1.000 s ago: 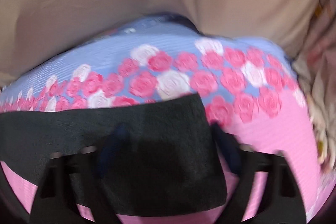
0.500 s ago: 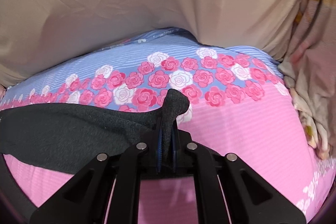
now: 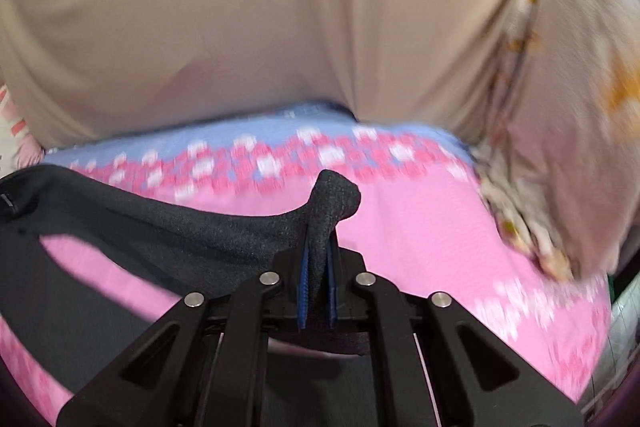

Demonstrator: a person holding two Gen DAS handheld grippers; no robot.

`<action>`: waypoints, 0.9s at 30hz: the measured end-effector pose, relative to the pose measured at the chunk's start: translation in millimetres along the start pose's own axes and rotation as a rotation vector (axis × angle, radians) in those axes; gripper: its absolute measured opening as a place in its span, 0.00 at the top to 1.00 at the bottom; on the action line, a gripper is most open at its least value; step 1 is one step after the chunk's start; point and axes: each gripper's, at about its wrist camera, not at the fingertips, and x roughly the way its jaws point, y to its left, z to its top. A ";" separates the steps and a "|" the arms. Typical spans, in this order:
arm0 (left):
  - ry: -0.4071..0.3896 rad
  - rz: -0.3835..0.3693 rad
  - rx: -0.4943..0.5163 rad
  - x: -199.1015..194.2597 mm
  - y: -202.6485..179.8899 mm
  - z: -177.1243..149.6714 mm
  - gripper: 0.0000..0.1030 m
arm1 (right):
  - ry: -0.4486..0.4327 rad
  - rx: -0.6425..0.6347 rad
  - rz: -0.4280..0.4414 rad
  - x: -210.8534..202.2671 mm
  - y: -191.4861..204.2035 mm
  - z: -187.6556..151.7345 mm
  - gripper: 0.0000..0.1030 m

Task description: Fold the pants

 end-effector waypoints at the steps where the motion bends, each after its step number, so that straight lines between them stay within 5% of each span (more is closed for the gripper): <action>1: 0.027 0.007 0.002 3.2 4.3 -11.8 0.97 | 0.019 0.008 -0.010 -1.4 -3.8 -12.3 0.91; 2: 0.053 0.010 -0.008 4.1 8.3 -24.9 0.95 | 0.035 0.017 -0.013 -1.9 -7.4 -20.8 0.84; 3: 0.085 0.004 -0.038 6.2 13.2 -36.7 0.79 | 0.052 0.038 -0.053 -4.1 -13.4 -33.1 0.77; 4: 0.111 -0.017 -0.082 6.6 18.6 -44.9 0.51 | 0.048 0.049 -0.072 -8.6 -15.5 -38.9 0.59; 5: 0.121 -0.052 -0.134 4.1 24.4 -52.0 0.37 | 0.023 0.074 -0.076 -19.9 -19.9 -45.8 0.43; 6: 0.117 -0.116 -0.220 0.5 29.6 -58.0 0.25 | -0.003 0.099 -0.078 -28.6 -23.7 -49.9 0.38; 9: 0.152 -0.251 -0.340 3.1 26.6 -59.5 0.20 | -0.058 0.151 -0.069 -61.0 -26.0 -59.8 0.33; 11: 0.197 -0.265 -0.377 17.1 19.2 -54.3 0.20 | -0.081 0.166 -0.057 -78.9 -22.1 -66.2 0.30; 15: 0.281 -0.323 -0.449 58.7 7.9 -47.9 0.26 | -0.098 0.189 -0.014 -101.7 -7.7 -80.3 0.22; 17: 0.307 -0.377 -0.490 72.0 7.1 -46.0 0.65 | -0.089 0.204 0.024 -106.7 -1.5 -85.3 0.20; 18: 0.311 -0.389 -0.485 75.4 6.3 -43.0 0.95 | -0.080 0.221 0.054 -106.5 1.7 -87.9 0.20; 23: 0.199 -0.374 -0.472 30.7 25.6 -31.6 0.95 | -0.045 0.283 0.184 -98.5 14.6 -92.1 0.20; 27: 0.194 -0.331 -0.461 4.4 49.7 -31.7 0.95 | -0.009 0.314 0.240 -76.7 24.9 -81.3 0.20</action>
